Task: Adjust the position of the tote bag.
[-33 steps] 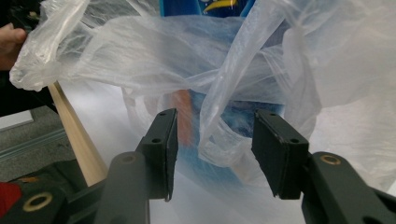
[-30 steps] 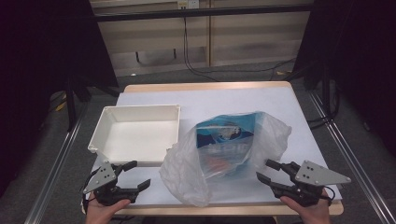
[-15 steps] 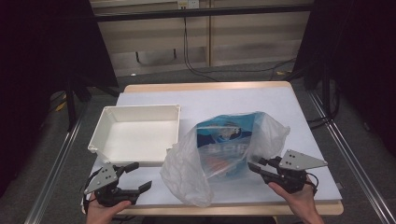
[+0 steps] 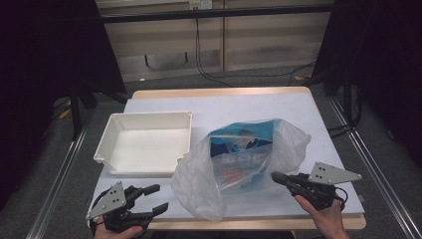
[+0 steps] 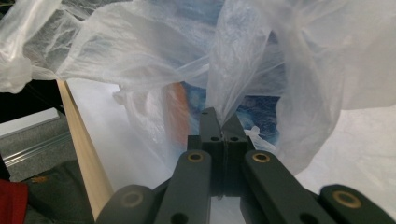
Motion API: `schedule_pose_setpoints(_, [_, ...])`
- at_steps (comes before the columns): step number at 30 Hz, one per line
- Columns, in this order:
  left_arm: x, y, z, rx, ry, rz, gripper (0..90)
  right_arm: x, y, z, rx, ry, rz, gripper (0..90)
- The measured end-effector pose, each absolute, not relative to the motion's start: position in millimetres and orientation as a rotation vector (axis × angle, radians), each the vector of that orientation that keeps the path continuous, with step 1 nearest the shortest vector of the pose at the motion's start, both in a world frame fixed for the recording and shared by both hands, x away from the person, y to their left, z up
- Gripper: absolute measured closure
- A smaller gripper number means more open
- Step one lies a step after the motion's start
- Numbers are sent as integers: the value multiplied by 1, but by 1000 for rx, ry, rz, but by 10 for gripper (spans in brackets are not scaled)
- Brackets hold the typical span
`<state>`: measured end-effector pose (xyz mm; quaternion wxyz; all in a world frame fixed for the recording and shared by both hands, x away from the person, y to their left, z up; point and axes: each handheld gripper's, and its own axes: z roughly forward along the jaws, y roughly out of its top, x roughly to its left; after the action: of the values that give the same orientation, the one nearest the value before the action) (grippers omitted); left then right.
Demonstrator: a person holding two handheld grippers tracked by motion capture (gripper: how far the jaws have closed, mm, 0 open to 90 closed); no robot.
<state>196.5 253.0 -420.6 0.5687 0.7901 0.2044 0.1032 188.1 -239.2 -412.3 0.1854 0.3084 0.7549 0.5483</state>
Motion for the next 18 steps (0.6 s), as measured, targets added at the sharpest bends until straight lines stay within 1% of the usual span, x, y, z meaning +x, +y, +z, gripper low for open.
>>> schedule_pose_setpoints(2, [192, 248, -417, 1855, 458, 227, 410, 188, -240, -412, 869, 2124, 1545, 900])
schedule_pose_setpoints(5, [186, 243, -413, 1851, 412, 188, 455, 188, -240, -411, 870, 2123, 1546, 900])
schedule_pose_setpoints(7, [183, 240, -411, 1854, 392, 169, 457, 188, -239, -412, 873, 2128, 1547, 900])
schedule_pose_setpoints(8, [182, 236, -412, 1846, 384, 127, 458, 188, -238, -412, 870, 2130, 1550, 900])
schedule_pose_setpoints(9, [182, 236, -412, 1846, 384, 127, 455, 188, -238, -412, 870, 2130, 1550, 900])
schedule_pose_setpoints(12, [186, 231, -414, 1858, 382, 107, 442, 188, -237, -412, 862, 2133, 1549, 900])
schedule_pose_setpoints(14, [187, 227, -414, 1859, 391, 120, 388, 188, -236, -411, 862, 2135, 1544, 900])
schedule_pose_setpoints(16, [190, 226, -413, 1856, 388, 93, 345, 188, -236, -411, 861, 2135, 1545, 900])
schedule_pose_setpoints(18, [194, 225, -413, 1840, 399, 60, 341, 188, -237, -411, 858, 2131, 1539, 900])
